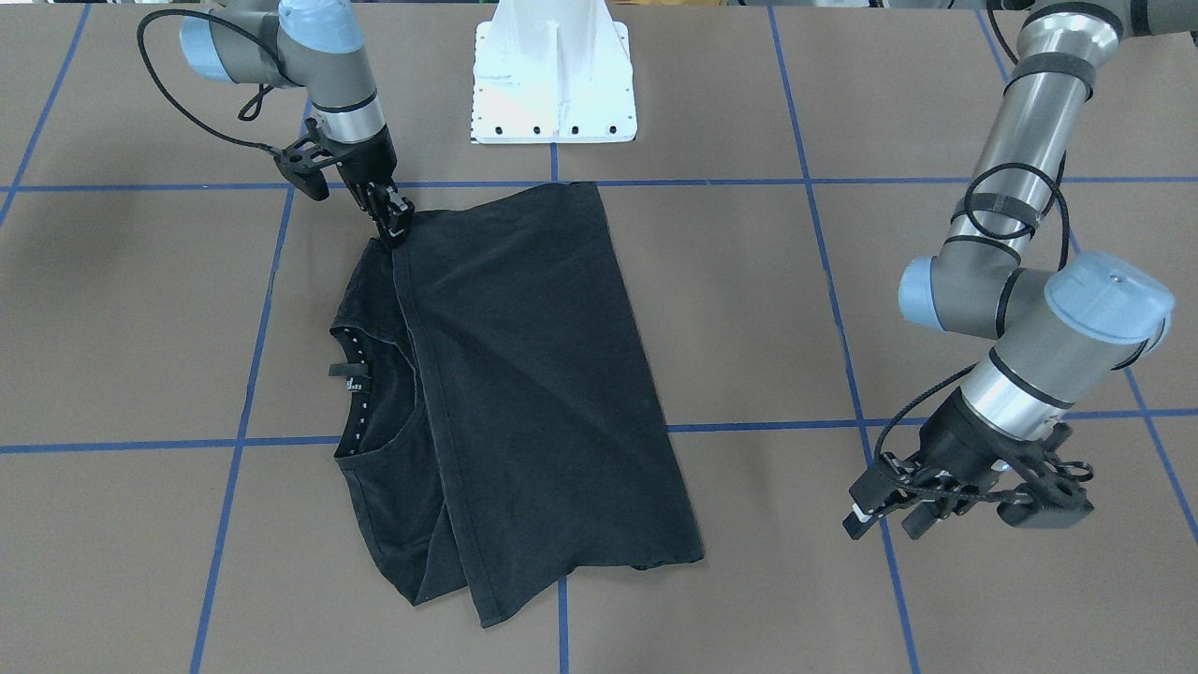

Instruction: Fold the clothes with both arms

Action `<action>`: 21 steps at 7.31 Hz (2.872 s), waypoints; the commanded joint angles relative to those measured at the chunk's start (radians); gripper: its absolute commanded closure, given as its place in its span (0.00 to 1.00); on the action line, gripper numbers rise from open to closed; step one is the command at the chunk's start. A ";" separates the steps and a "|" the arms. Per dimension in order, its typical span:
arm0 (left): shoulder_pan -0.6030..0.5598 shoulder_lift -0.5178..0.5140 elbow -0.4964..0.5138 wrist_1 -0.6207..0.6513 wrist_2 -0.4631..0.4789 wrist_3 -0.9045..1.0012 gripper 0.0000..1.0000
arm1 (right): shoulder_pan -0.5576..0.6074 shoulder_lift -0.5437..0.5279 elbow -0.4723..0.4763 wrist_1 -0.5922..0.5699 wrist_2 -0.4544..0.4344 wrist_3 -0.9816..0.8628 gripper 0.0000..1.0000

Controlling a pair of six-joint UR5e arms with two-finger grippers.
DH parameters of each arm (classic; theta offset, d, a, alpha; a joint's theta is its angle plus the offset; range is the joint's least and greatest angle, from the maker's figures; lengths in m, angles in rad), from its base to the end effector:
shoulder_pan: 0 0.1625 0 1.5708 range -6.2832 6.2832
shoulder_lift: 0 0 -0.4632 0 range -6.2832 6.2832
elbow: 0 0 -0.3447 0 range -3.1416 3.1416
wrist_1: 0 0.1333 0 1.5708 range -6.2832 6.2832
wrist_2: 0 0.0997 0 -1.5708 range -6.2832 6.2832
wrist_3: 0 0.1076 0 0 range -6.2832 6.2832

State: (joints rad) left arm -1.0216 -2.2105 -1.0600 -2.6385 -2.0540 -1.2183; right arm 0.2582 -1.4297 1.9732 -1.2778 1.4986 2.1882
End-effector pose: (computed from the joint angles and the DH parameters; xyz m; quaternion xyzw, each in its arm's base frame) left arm 0.3170 -0.6776 0.4318 0.1940 0.5482 -0.1361 0.8021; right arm -0.4538 -0.2658 0.4407 -0.0401 -0.4053 0.4004 0.8209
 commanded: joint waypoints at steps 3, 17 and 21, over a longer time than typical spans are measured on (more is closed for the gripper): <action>0.000 -0.006 -0.008 0.000 0.000 -0.012 0.10 | 0.015 -0.012 0.047 -0.014 0.014 -0.005 1.00; 0.528 0.405 -0.713 0.142 0.136 -0.727 0.06 | -0.096 -0.006 0.161 -0.106 0.035 0.012 1.00; 0.690 0.393 -0.747 0.219 0.187 -0.846 0.15 | -0.102 -0.006 0.161 -0.106 0.035 0.012 1.00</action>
State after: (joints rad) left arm -0.3770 -1.8130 -1.8040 -2.4266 -1.8774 -2.0351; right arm 0.1572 -1.4360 2.1337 -1.3837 1.5339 2.1998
